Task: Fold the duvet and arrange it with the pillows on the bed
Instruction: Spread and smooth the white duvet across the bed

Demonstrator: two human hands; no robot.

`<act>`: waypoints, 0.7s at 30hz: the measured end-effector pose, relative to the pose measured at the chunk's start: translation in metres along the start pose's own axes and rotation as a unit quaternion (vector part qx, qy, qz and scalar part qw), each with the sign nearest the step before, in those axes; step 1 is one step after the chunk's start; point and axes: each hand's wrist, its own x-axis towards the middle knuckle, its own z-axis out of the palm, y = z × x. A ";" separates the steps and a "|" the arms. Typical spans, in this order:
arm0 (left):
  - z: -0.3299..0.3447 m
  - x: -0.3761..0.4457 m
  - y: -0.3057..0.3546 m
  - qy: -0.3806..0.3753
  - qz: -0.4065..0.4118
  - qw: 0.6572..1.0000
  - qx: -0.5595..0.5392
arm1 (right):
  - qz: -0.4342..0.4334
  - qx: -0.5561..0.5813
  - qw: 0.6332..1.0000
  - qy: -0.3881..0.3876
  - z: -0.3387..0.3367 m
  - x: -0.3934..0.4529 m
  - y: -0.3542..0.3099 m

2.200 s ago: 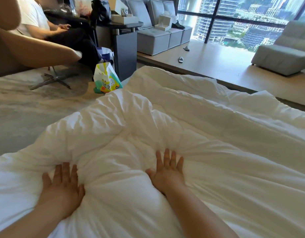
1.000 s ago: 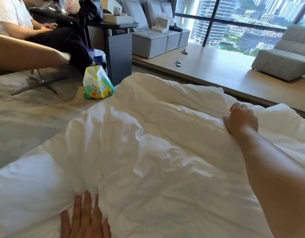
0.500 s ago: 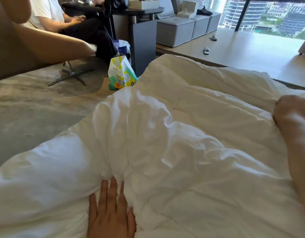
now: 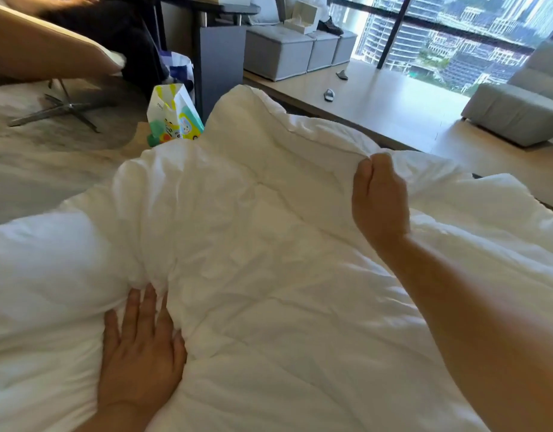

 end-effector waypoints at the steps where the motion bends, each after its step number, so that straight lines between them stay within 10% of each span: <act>1: -0.002 0.001 0.002 -0.006 0.001 1.000 -0.004 | -0.017 0.025 0.999 -0.022 -0.010 -0.018 -0.016; 8: -0.018 0.004 0.008 0.011 0.025 1.000 0.008 | 0.000 0.153 0.973 -0.174 -0.094 -0.148 -0.111; 12: -0.037 -0.012 0.003 0.004 0.011 0.998 0.060 | 0.088 0.031 0.948 -0.303 -0.087 -0.230 -0.094; 21: -0.131 -0.151 -0.008 -0.077 0.114 0.988 -0.065 | 0.136 -0.025 0.927 -0.349 -0.074 -0.276 -0.081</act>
